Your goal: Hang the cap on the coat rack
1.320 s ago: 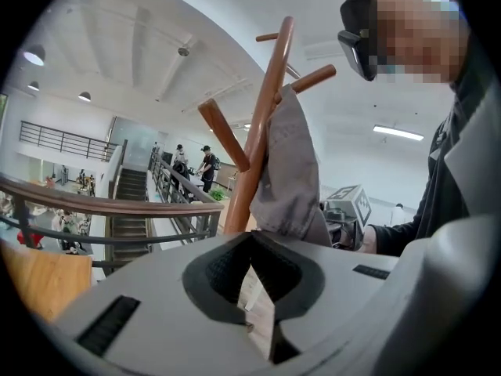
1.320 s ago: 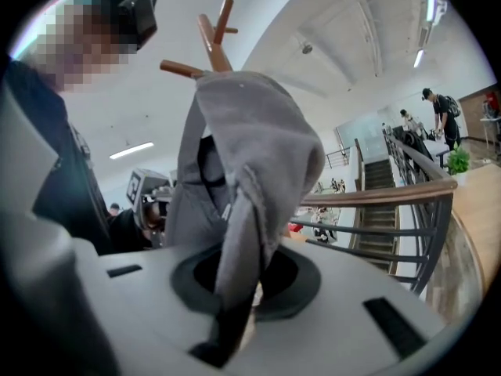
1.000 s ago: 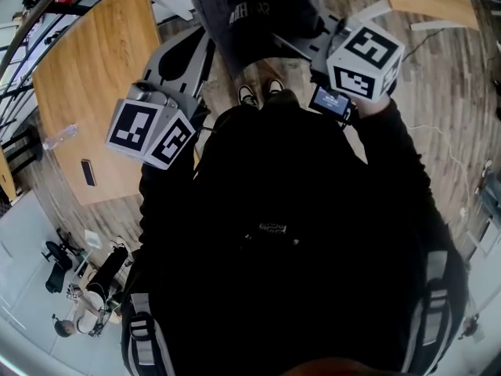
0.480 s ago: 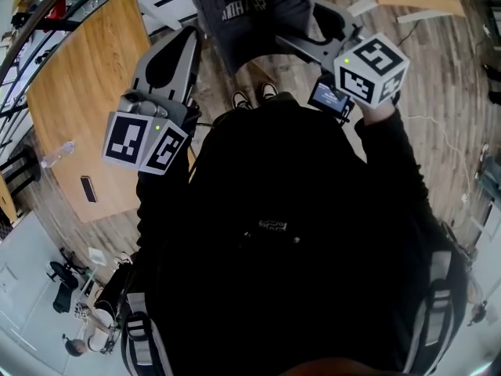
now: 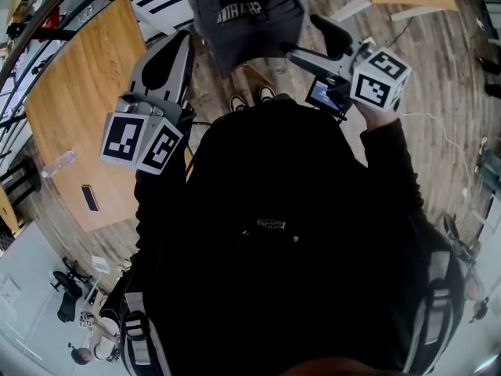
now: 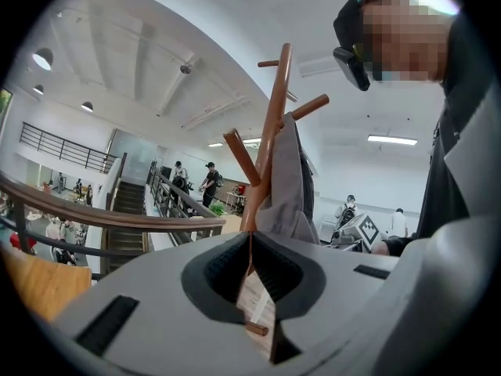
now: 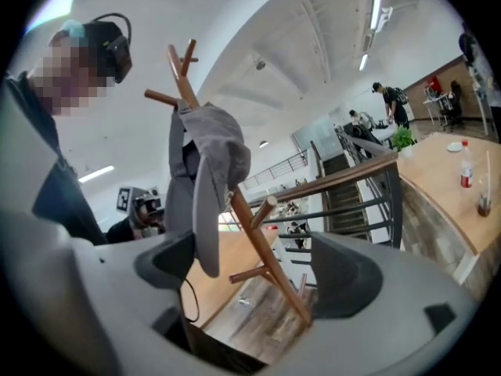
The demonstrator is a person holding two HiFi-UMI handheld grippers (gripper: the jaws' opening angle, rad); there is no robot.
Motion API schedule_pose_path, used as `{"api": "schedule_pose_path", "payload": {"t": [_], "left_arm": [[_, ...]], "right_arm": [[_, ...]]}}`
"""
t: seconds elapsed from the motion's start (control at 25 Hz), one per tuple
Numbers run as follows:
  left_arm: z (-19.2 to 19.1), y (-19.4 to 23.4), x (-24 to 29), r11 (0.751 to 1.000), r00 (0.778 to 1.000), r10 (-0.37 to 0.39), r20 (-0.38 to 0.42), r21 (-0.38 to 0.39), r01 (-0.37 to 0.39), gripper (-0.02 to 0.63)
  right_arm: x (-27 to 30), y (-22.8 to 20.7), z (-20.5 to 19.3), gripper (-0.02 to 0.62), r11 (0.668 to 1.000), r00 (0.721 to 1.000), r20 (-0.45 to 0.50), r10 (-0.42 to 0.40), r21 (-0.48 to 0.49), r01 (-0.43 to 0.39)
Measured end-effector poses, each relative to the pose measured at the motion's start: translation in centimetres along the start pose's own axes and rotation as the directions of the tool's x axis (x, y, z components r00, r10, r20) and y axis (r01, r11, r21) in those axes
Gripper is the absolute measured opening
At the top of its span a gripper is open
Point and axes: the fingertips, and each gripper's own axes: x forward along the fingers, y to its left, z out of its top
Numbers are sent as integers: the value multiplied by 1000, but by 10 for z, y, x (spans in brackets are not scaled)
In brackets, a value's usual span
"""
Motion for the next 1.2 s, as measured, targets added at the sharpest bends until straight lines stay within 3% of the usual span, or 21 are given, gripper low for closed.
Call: {"api": "schedule_pose_path", "payload": {"t": [0.16,0.24,0.36,0.44,0.56,1.2], "left_arm": [[3,-1,-1,1000,1000,2,13,24,-2,18],[8,-9,0,999,1000,-14,26,47,13,18],[12,-23,3,995,999,-37,30,89,34,17],[14,-30,5,993,998,-42,37,110,38,17],[19,-38,8,993,997,-48,60,111,41,17],[14,-43,14,996,997,-45,60,79,40,12]], "right_arm": [[-5,-2,4,424,997,999,3,-39,-61,39],[-9,9,17,322,988,999,18,-35,-149,37],[-12,25,38,223,960,997,40,-67,-269,75],[-15,25,49,37,939,988,79,-133,-309,152],[-19,23,56,22,928,974,120,-190,-302,218],[-14,22,55,18,926,965,123,-232,-276,257]]}}
